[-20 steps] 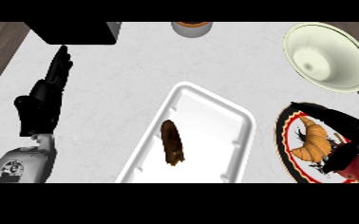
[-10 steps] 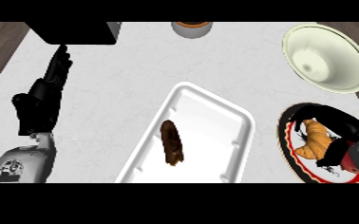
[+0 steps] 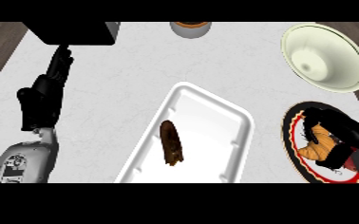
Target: Pick the croissant from the plate and place it in the bowl
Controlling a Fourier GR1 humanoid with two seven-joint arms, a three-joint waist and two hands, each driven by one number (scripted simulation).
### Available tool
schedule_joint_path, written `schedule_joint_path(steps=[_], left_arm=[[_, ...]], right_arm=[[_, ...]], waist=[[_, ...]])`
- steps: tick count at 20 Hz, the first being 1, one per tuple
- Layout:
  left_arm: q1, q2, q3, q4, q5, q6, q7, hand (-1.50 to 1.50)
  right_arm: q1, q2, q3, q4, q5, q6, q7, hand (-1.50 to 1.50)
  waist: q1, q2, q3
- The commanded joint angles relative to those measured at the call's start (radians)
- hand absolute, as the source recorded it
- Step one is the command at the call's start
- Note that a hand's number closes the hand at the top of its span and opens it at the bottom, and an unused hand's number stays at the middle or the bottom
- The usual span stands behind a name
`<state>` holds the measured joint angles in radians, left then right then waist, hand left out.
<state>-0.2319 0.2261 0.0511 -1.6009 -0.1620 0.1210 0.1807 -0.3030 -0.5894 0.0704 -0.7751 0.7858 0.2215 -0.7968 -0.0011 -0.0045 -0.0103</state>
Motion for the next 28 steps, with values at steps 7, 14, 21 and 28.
schedule_joint_path(steps=[7, 14, 21, 28], left_arm=[[0.028, 0.003, 0.023, 0.005, -0.004, 0.006, 0.002, 0.0], [0.088, 0.007, 0.035, -0.027, 0.002, 0.005, -0.033, 0.0], [0.081, -0.003, 0.003, -0.082, -0.02, 0.005, 0.018, 0.0], [-0.017, -0.011, 0.021, 0.017, -0.014, -0.005, 0.008, 0.0]], right_arm=[[0.241, 0.22, 0.259, -0.551, 0.112, 0.002, 0.213, 1.5], [0.493, 0.295, 0.192, -1.001, -0.097, 0.075, 0.344, 1.5], [0.665, 0.299, 0.004, -1.423, -0.241, 0.105, 0.582, 1.5], [0.411, 0.356, -0.171, -1.276, -0.336, 0.106, 0.752, 1.5]], waist=[[-0.042, -0.018, 0.004], [-0.062, -0.015, 0.006], [-0.037, -0.006, 0.009], [0.0, 0.006, 0.01]])
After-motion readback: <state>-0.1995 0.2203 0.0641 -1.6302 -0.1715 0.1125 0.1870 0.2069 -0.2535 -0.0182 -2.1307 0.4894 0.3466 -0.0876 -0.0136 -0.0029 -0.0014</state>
